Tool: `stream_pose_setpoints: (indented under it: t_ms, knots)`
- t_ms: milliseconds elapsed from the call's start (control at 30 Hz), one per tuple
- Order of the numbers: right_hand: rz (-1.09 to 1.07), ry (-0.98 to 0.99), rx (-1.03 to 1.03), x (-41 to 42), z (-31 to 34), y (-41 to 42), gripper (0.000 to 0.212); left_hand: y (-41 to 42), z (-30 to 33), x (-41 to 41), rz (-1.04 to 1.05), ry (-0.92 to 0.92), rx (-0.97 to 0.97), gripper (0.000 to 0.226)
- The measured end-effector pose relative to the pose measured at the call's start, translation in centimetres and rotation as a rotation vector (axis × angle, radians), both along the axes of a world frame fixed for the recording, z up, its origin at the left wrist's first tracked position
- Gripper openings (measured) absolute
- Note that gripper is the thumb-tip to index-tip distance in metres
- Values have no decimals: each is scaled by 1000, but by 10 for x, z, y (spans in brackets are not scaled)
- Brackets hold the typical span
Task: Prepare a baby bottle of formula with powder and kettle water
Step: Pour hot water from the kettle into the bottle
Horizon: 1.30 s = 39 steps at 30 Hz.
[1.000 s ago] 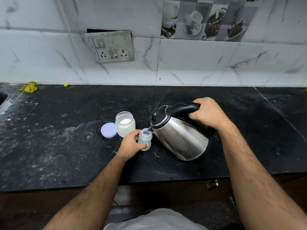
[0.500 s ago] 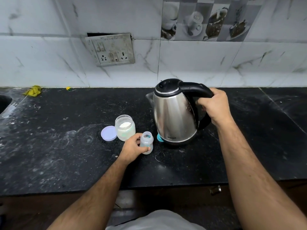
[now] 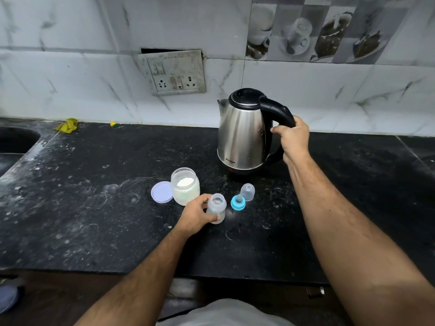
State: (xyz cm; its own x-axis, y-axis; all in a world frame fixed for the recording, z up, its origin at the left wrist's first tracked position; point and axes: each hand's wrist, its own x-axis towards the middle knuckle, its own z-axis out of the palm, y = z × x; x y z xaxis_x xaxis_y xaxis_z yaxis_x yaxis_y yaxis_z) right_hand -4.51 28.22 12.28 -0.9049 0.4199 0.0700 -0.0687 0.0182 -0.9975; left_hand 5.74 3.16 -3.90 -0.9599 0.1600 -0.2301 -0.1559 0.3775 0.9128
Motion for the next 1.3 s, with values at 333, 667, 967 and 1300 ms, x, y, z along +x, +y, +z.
stream_pose_setpoints:
  t_ms: [333,667,967,1300]
  knots:
    - [53,-133,-17,-32,-39,3,36,8,1,-6,-12,-15,1,53]
    - [12,-215,-40,-51,-69,5,43,8,-2,-6,-21,-10,-4,55]
    - [63,-271,83,-58,-81,16,38,7,-3,-6,-32,-2,-16,56]
    - [-330,-215,502,20,-88,-3,35,5,-5,-7,-34,-11,-7,56]
